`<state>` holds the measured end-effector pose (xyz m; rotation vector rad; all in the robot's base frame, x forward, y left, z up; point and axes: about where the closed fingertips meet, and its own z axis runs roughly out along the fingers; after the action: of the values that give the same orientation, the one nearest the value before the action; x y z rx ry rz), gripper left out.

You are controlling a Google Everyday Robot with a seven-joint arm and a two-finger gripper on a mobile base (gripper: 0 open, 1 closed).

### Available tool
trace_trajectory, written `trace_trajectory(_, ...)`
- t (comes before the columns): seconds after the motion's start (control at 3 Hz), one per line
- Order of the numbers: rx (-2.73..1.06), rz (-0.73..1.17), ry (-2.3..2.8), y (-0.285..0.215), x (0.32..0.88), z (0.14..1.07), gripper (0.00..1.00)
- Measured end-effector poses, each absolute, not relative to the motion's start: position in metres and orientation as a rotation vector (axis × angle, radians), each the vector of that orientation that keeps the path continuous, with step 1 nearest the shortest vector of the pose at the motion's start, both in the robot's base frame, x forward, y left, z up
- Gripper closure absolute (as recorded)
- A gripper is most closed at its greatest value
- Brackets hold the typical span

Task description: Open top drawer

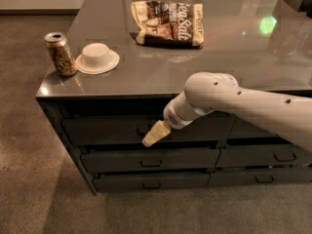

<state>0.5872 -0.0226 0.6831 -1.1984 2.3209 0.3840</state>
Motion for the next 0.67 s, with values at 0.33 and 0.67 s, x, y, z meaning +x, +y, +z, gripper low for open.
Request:
trace_trajectory(0.33, -1.208, 0.385, 2.318, -0.0228, 0.5900, 0.6746, 0.14)
trace_trajectory(0.67, -1.208, 0.385, 2.318, -0.0227, 0.5892, 0.6746, 0.38)
